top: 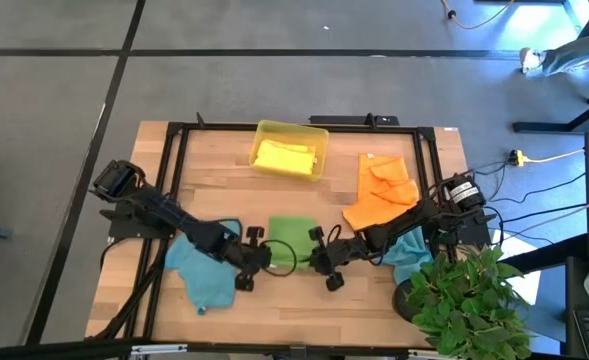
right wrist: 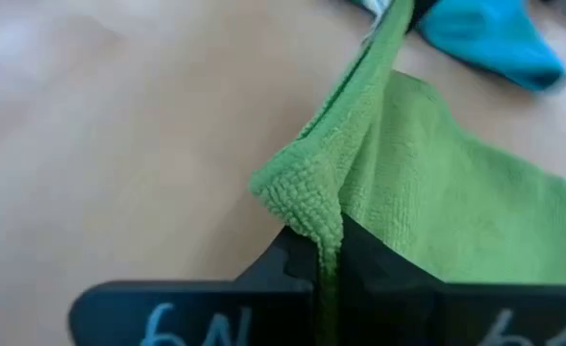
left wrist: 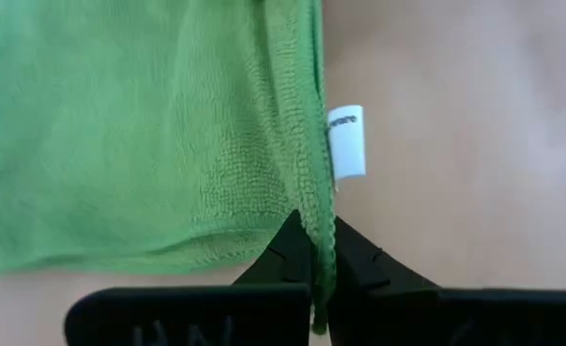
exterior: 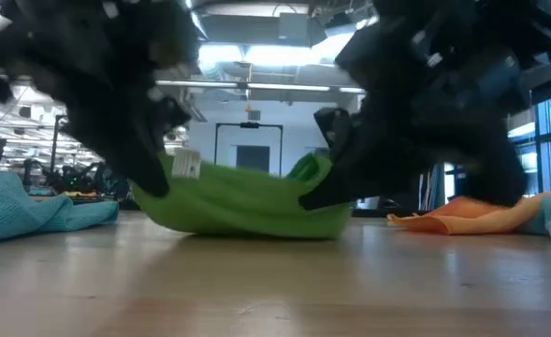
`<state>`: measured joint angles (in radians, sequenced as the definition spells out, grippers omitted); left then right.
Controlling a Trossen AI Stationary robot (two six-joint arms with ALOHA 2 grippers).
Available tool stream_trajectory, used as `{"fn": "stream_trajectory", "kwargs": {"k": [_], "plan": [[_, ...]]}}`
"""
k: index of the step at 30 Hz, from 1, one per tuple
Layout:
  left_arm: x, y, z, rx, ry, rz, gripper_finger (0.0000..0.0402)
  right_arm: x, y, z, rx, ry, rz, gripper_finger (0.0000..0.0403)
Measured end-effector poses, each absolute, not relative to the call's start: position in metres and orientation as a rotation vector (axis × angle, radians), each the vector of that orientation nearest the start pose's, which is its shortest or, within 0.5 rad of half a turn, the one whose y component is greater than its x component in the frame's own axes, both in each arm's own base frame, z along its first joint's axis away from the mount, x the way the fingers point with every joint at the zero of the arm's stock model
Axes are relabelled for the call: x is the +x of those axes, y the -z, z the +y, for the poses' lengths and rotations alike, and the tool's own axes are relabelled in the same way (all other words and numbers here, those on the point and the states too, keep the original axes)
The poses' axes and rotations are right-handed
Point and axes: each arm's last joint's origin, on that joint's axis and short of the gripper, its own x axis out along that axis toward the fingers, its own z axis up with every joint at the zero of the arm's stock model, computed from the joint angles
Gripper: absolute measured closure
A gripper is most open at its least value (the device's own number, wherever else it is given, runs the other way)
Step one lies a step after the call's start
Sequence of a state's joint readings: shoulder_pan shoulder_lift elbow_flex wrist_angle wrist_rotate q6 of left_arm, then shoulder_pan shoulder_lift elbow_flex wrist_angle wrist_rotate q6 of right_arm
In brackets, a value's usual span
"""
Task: Fold microfiber towels
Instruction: Fold the green towel
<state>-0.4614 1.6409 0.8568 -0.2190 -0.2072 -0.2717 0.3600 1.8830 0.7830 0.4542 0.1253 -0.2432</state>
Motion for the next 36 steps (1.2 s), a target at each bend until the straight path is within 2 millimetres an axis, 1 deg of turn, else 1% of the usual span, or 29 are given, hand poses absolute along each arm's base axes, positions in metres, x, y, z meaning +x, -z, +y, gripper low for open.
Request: {"fn": "stream_trajectory", "kwargs": {"k": [2,5,7,10,12,14,17,18,20,23,27,31,32,36], "plan": [[0.277,-0.163,-0.141,0.082,0.131,0.953,0.0401,0.32,-0.11,0.121,-0.384,-0.324,0.587,0.0399],[0.279,-0.173,-0.15,0.147,0.183,0.934,0.0401,0.312,-0.118,0.12,-0.375,-0.331,0.555,0.0399],[0.281,-0.177,-0.152,0.147,0.216,0.933,0.0401,0.304,-0.125,0.117,-0.346,-0.336,0.491,0.0399],[0.286,-0.18,-0.146,0.11,0.229,0.933,0.0401,0.286,-0.13,0.106,-0.289,-0.311,0.425,0.0399],[0.29,-0.18,-0.139,0.092,0.217,0.938,0.0401,0.275,-0.129,0.097,-0.249,-0.279,0.411,0.0399],[0.292,-0.18,-0.132,0.072,0.246,0.961,0.0401,0.268,-0.123,0.092,-0.221,-0.26,0.422,0.0399],[0.285,-0.168,-0.124,0.041,0.39,1.095,0.04,0.257,-0.104,0.086,-0.201,-0.261,0.553,0.0399],[0.288,-0.169,-0.122,0.03,0.415,1.077,0.04,0.257,-0.101,0.087,-0.19,-0.264,0.566,0.0399],[0.297,-0.175,-0.113,0.042,0.397,1.016,0.04,0.261,-0.102,0.088,-0.161,-0.256,0.541,0.0399],[0.298,-0.17,-0.103,0.045,0.352,1.045,0.04,0.259,-0.092,0.087,-0.14,-0.242,0.596,0.0399],[0.306,-0.174,-0.096,0.094,0.243,0.976,0.0401,0.262,-0.096,0.087,-0.133,-0.212,0.551,0.0399],[0.31,-0.175,-0.099,0.133,0.262,0.873,0.0401,0.263,-0.098,0.086,-0.133,-0.192,0.53,0.0399],[0.309,-0.174,-0.099,0.142,0.267,0.874,0.0399,0.264,-0.098,0.086,-0.133,-0.19,0.527,0.0399],[0.31,-0.173,-0.095,0.214,0.216,0.866,0.0375,0.264,-0.099,0.087,-0.14,-0.193,0.519,0.0399]]}}
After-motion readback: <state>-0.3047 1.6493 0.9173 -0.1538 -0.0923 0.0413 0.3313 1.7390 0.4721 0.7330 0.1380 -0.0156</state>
